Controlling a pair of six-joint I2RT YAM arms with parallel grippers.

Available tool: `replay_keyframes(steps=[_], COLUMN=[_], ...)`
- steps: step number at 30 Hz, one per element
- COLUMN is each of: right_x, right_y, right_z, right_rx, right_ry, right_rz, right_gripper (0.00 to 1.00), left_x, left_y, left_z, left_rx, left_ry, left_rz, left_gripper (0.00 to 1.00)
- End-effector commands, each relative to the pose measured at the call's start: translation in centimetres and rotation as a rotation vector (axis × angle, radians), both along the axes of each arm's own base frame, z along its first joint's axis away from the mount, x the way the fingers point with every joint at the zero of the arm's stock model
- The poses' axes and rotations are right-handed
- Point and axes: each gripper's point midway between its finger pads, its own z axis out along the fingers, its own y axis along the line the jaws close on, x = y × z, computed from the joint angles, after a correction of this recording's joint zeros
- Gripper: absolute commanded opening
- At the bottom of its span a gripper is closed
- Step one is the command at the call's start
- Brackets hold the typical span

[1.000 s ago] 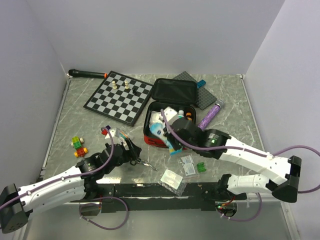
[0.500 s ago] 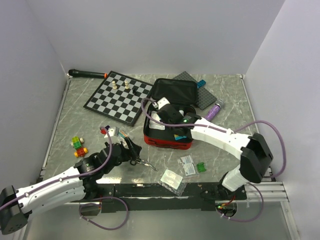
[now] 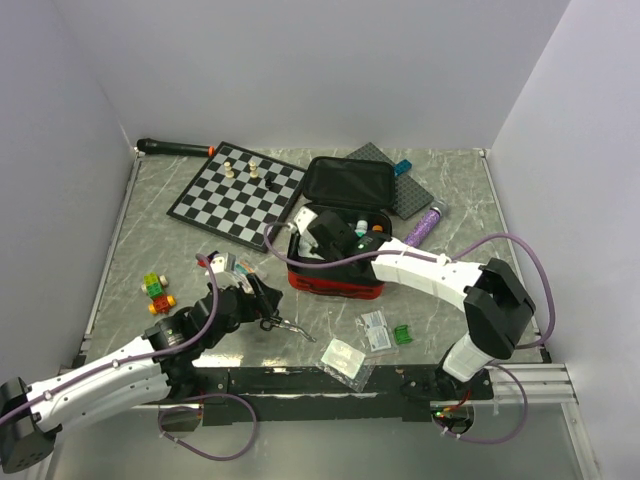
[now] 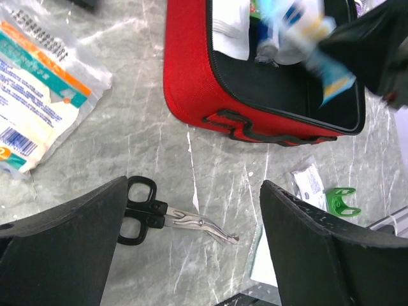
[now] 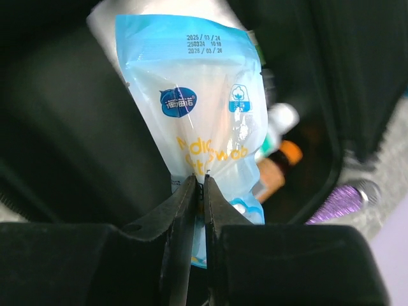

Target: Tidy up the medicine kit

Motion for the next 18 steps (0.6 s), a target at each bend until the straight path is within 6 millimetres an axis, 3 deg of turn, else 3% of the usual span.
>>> replay_keyframes(steps=[1,5,7,9,13,18], right_x=[-2.4,-4.9,-5.3,-5.2,-4.2,-2.9], right_y=[1.1,0.5,-0.4,-1.1,-1.5,-1.3], right_z=[0.0,-0.4,-0.8,-0.8,1.1,3.3], right_rx=[0.050,0.100,0.086,0.070,0.098,0.161], right_ry=[0.068,0.118,0.122,0.105,0.034,-0.028], right_rz=[0.174,0.218,0.199,0.167,0.098,0.008], right_gripper=[0.17,0.17,0.18,0.28,0.45,0.52], left_x=[0.4,0.3,0.4,0.3,0.4,0.4], left_y=[-0.4,-0.8,-1.1,-1.3,-1.5,-1.5], left_z=[1.2,0.8,0.8,0.7,0.7,0.6], left_rx=[-0.016,-0.021,-0.030,-0.028,-0.017,-0.024], left_ry=[-0.048,-0.044,-0.047,-0.046,-0.042,-0.039], left_rz=[-0.013,-0.027,-0.036,-0.046,-0.051,-0.046], left_gripper=[0.89,0.89,0.89,0.89,0.89,0.89])
